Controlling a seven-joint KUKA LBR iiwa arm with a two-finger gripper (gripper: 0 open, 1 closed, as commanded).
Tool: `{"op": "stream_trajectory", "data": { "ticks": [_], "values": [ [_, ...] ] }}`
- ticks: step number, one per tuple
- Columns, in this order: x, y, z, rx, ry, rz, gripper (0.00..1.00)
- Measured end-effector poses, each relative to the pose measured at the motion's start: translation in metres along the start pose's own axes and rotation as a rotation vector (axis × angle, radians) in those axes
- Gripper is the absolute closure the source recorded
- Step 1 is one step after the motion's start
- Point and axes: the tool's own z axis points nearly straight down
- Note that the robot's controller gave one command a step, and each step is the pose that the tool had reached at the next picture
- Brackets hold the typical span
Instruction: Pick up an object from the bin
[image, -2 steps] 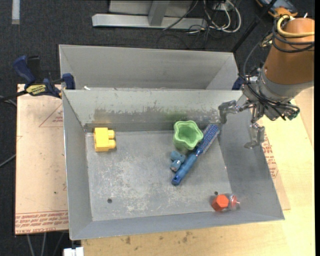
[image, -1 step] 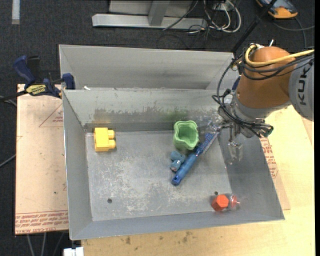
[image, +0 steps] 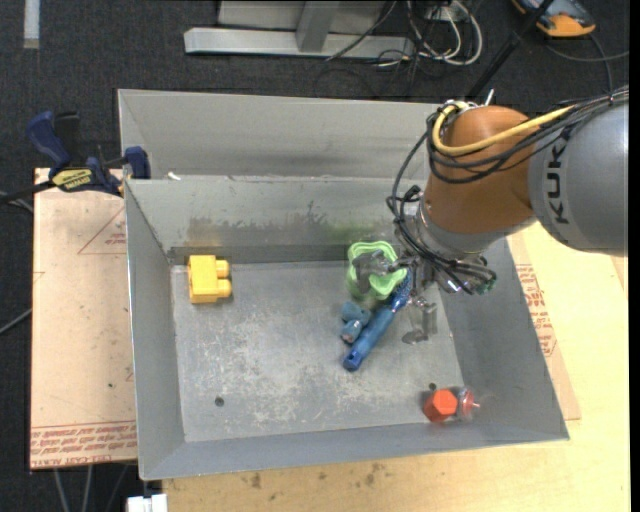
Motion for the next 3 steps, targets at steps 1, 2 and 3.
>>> {"op": "stream_trajectory", "data": {
  "ticks": [1,2,3],
  "values": [
    [-0.022,-0.048,0.060,0.004,-0.001,0.113,0.00],
    [-0.022,-0.048,0.057,0.004,-0.001,0.112,1.00],
    [-0.046,-0.028,-0.013,0.007,-0.009,0.145,1.00]
  ]
}}
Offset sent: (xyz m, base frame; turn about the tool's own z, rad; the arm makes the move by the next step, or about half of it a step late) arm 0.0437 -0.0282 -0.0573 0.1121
